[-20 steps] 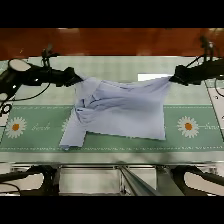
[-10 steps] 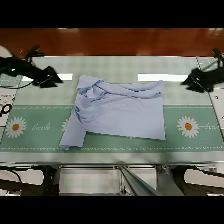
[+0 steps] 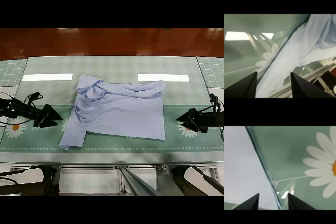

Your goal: Fold the shirts.

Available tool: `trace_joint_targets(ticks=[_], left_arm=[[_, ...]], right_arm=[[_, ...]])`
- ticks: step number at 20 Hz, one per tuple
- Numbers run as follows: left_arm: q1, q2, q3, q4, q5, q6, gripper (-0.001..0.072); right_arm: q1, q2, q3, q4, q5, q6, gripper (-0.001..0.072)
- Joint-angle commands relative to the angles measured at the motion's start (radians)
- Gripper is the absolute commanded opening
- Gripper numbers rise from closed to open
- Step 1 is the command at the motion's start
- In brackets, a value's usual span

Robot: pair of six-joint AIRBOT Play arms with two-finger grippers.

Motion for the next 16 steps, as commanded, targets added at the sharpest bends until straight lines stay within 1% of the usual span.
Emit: trace_joint_targets(ticks=[1,6,7,8,9,11,13,16], left_arm=[[-0.048,0.001,-0.091,-0.034,0.058,0.039,0.0507],[-0.222,-0.014,-0.072,-0.014,0.105,0.04,0.0505],[-0.232,-0.014,-0.06,-0.015,0.092,0.04,0.0443],[-0.232,-0.014,-0.048,-0.014,0.076,0.042,0.018],[-0.229,-0.013,-0.039,-0.015,0.06,0.059,0.0019],[-0.228,-0.013,-0.035,-0.015,0.048,0.065,0.002],[-0.228,-0.013,-0.035,-0.015,0.047,0.065,0.002],[-0.228,-0.01,-0.032,-0.014,0.027,0.066,0.002]], right_arm=[[-0.009,0.026,-0.056,0.03,-0.008,-0.024,0.0406],[-0.009,0.026,-0.056,0.06,-0.011,-0.023,0.0406],[-0.01,0.026,-0.056,0.055,-0.006,-0.024,0.0406],[-0.01,0.026,-0.056,0.042,-0.005,-0.023,0.0406],[-0.01,0.026,-0.056,0.03,-0.003,-0.024,0.0406],[-0.01,0.025,-0.056,-0.008,-0.001,-0.021,0.0406],[-0.01,0.025,-0.058,-0.077,0.007,0.012,0.0406],[-0.01,0.025,-0.096,-0.08,0.01,0.021,0.0406]])
